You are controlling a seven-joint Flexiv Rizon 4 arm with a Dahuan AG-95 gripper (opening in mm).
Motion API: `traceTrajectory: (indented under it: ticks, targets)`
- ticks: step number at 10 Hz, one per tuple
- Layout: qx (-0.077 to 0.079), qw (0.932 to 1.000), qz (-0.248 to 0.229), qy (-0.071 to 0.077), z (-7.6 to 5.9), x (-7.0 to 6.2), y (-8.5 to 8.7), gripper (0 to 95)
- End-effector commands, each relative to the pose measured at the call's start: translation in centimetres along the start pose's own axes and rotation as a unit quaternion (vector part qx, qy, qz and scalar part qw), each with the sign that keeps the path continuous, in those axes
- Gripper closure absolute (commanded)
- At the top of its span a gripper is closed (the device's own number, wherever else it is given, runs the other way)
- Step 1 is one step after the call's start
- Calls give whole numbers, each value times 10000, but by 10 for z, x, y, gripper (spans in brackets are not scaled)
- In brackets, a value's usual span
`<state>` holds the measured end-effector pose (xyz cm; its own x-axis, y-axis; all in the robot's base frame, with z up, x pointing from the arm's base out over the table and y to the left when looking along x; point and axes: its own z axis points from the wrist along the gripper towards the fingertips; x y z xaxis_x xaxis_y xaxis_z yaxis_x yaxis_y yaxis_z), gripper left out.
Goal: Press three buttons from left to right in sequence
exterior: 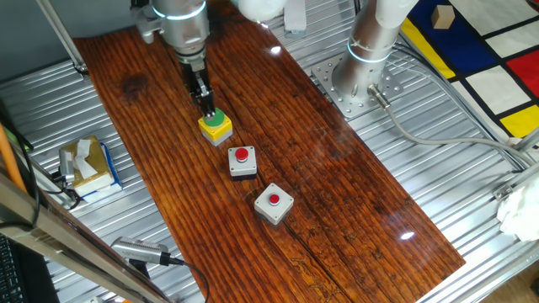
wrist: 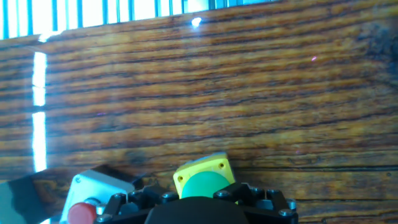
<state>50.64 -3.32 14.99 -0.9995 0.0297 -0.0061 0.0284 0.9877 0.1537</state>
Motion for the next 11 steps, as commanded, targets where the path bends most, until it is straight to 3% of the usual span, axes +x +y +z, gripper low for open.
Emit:
traceTrajectory:
  ticks: [1,4,11]
  targets:
    - [-173,9998,-14,-57,-2,-2,-14,190]
    - [-148,9997,33,-184,2,-3,-28,190]
    - [-80,9995,42,-289,23,-1,-31,190]
